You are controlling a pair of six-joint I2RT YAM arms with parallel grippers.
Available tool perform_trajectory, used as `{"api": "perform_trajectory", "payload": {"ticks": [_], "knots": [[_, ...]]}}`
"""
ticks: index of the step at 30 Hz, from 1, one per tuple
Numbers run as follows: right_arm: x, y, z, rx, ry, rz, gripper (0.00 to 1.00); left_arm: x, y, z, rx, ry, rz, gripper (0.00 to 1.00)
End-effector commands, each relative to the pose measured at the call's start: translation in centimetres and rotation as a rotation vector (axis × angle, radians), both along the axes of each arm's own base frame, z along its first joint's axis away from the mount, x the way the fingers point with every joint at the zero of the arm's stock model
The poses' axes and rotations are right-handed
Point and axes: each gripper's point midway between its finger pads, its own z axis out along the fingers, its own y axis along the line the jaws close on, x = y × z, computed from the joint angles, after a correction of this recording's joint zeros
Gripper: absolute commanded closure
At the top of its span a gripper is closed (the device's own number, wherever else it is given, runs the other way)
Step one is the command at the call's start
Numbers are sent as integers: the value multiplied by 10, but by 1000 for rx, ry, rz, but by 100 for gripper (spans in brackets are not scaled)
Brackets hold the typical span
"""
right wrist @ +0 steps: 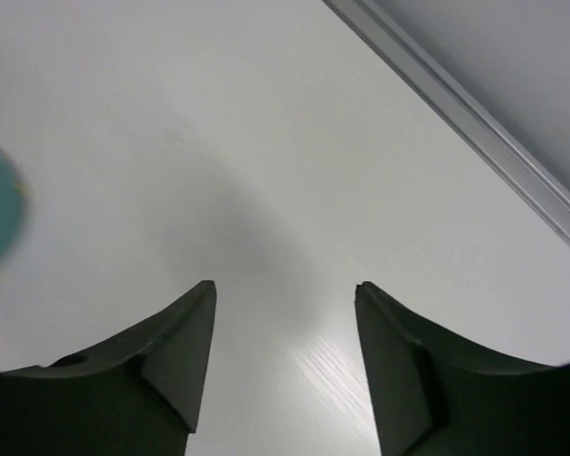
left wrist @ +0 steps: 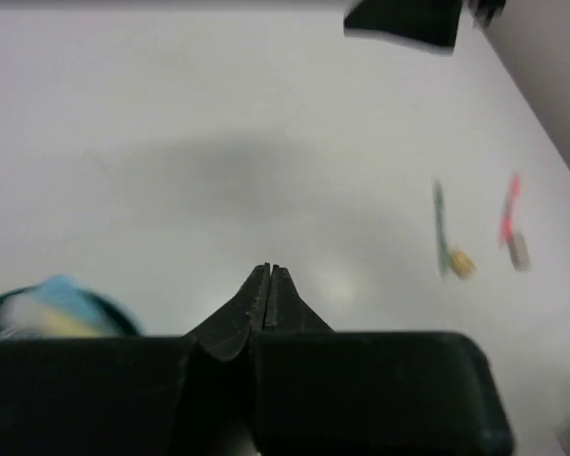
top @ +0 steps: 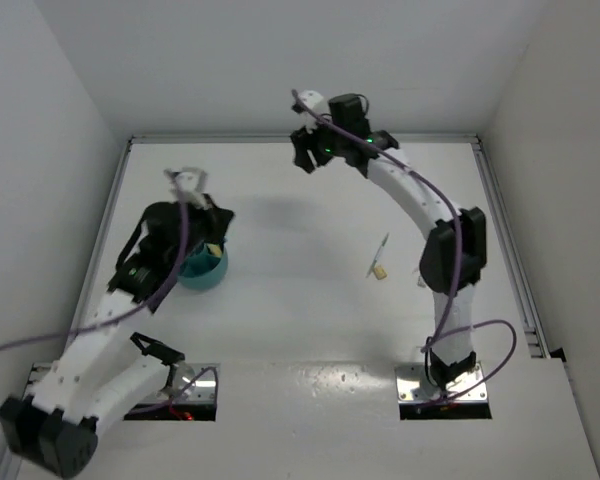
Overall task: Sort the stationery into containers
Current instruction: Pick up the pen from the center of the board.
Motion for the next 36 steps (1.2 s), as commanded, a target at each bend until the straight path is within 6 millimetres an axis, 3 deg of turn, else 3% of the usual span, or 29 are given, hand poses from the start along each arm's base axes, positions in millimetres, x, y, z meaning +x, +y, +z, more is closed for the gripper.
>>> {"api": "perform_trajectory", "payload": {"ticks": [1, 2, 3, 4, 5, 6, 7, 8, 9, 10, 11, 12, 13, 14, 15, 17, 18, 19, 20, 21, 22, 23, 24, 25, 27, 30, 36], "knots": [[-28, -135, -54, -419, 159, -213, 38, -1, -102, -18, -46, 193, -449, 100], [-28, -173, -61, -409, 243, -308, 38, -12, -136, -28, -15, 244, -529, 92], [-45, -193, -72, -407, 360, -325, 55, -9, -157, -60, 45, 341, -562, 83], [-53, -228, -87, -364, 473, -418, 77, -1, -174, -46, 79, 308, -550, 72], [-63, -240, -92, -324, 539, -447, 100, -2, -191, -49, 110, 321, -560, 62], [-69, -249, -86, -265, 562, -466, 100, -17, -217, -52, 150, 326, -614, 50], [-87, -259, -100, -233, 624, -484, 100, -16, -230, -82, 215, 402, -607, 46], [-91, -276, -99, -191, 624, -536, 88, -5, -245, -69, 228, 373, -582, 42], [-96, -289, -80, -190, 547, -600, 65, -8, -259, -76, 251, 389, -599, 38], [-105, -292, -94, -179, 527, -629, 36, -7, -269, -86, 263, 418, -605, 38], [-111, -298, -91, -159, 506, -653, 26, 3, -282, -106, 287, 456, -602, 38], [-116, -306, -89, -151, 486, -693, 25, 2, -292, -117, 301, 469, -616, 37], [-129, -306, -101, -152, 489, -694, 29, 3, -301, -126, 320, 475, -613, 37], [-135, -305, -84, -121, 438, -705, 95, 8, -307, -135, 335, 482, -617, 37], [-138, -311, -80, -107, 413, -740, 100, 13, -318, -152, 367, 495, -603, 37], [-146, -318, -79, -96, 366, -764, 100, 20, -324, -165, 393, 503, -563, 42], [-153, -325, -71, -88, 336, -788, 91, 28, -328, -165, 395, 489, -544, 46], [-153, -329, -67, -87, 311, -792, 73, 32, -330, -182, 411, 514, -525, 62], [-156, -329, -65, -88, 312, -792, 56, 36, -332, -188, 413, 519, -508, 69], [-159, -332, -70, -89, 324, -790, 55, 37, -334, -194, 412, 535, -501, 74], [-162, -335, -71, -82, 328, -798, 63, 43, -339, -193, 409, 523, -492, 75], [-162, -338, -70, -77, 317, -807, 95, 44, -341, -204, 410, 542, -485, 75], [-164, -338, -74, -73, 329, -812, 100, 47, -346, -201, 401, 531, -486, 74], [-165, -342, -71, -68, 321, -826, 100, 49, -349, -202, 400, 530, -486, 66], [-165, -346, -68, -63, 313, -837, 100, 47, -355, -206, 404, 530, -495, 62], [-165, -347, -68, -57, 315, -839, 100, 51, -364, -200, 382, 512, -506, 57], [-168, -352, -72, -45, 332, -856, 99, 55, -376, -207, 350, 502, -522, 56]]}}
